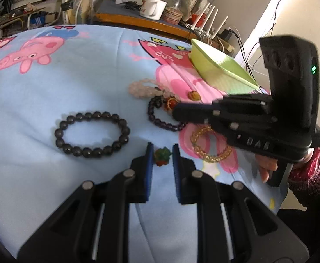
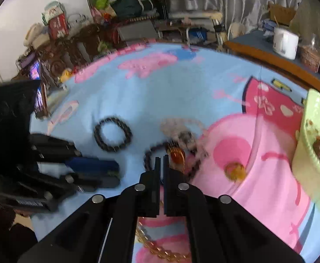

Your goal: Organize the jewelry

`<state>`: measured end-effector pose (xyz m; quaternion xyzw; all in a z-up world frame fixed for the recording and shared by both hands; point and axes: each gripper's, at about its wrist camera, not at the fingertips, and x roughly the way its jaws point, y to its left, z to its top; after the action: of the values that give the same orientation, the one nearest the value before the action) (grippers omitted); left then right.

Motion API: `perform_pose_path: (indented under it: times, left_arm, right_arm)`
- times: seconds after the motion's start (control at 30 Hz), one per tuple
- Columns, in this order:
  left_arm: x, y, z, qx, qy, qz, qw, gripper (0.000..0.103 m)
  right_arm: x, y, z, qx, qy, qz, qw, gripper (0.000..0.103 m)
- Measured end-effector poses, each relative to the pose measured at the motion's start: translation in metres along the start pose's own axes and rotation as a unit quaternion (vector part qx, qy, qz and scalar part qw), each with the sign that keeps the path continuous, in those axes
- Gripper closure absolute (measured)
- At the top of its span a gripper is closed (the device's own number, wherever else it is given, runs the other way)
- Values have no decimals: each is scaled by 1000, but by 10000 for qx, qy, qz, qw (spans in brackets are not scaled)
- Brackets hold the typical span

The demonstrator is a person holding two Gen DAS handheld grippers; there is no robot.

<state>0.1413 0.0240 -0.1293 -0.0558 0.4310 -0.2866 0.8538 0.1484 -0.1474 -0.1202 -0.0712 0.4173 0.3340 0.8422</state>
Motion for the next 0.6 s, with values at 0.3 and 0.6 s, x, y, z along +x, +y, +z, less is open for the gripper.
perform_pose_path:
  times: [0.3,0.6]
  left_arm:
    - [1,-1,1,-22,-6,-22,10000,87]
    - [0,1,1,-67,-11,-81,9999,87]
  right_arm:
    - [-1,11,-7,-283,-15,85,9996,103]
    - [-26,-2,3,77,-394,-10,9992,103]
